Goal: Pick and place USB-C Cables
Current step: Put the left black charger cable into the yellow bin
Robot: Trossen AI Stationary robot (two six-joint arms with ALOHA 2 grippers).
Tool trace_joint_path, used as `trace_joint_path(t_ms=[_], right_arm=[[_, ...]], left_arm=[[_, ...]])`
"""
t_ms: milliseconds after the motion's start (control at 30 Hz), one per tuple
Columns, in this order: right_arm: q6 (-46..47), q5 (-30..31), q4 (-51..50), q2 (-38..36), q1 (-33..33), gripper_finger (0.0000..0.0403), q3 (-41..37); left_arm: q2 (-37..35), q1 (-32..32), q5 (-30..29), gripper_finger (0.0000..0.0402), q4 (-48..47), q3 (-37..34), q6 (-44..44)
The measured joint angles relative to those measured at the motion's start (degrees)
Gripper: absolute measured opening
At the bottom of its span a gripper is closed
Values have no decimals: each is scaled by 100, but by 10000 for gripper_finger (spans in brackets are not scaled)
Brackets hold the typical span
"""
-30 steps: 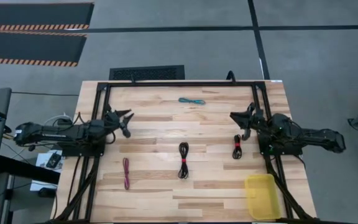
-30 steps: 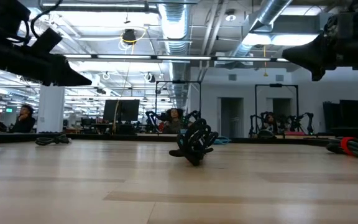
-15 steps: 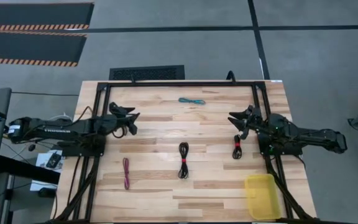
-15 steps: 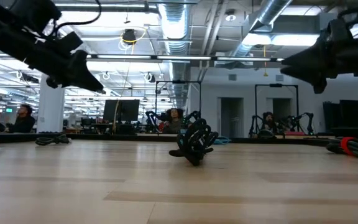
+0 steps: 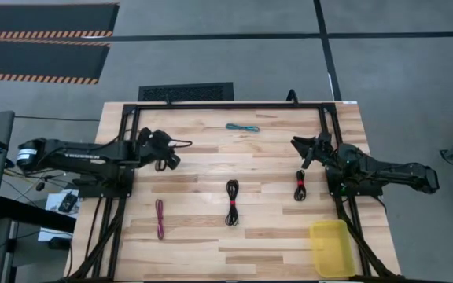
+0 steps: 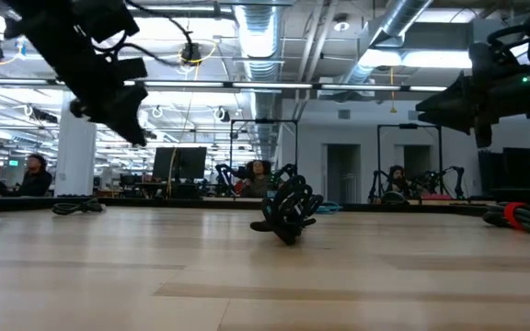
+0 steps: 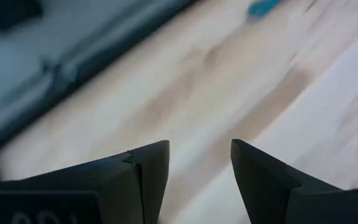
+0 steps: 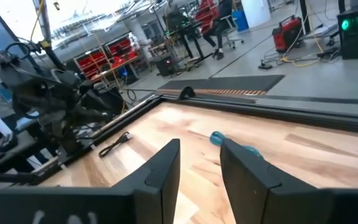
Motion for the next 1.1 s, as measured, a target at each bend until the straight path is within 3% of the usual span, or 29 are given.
trace_joint_path(t_ms=[167,400,867,1100], right_arm=[[195,-4,-32,0,0,128,0],[365,-17,-85,0,159,128,2],[363,20,-87,0,258,127,0],[347,28,-87,0,258,127,-2]], left_arm=[[325,40,649,165,-1232,252,-1048],[856,194,1111,165,-1559,57,-1607],[1399,971,952,165,-1540,55,-910],[1658,1039,1013,165,-1347,55,-760]])
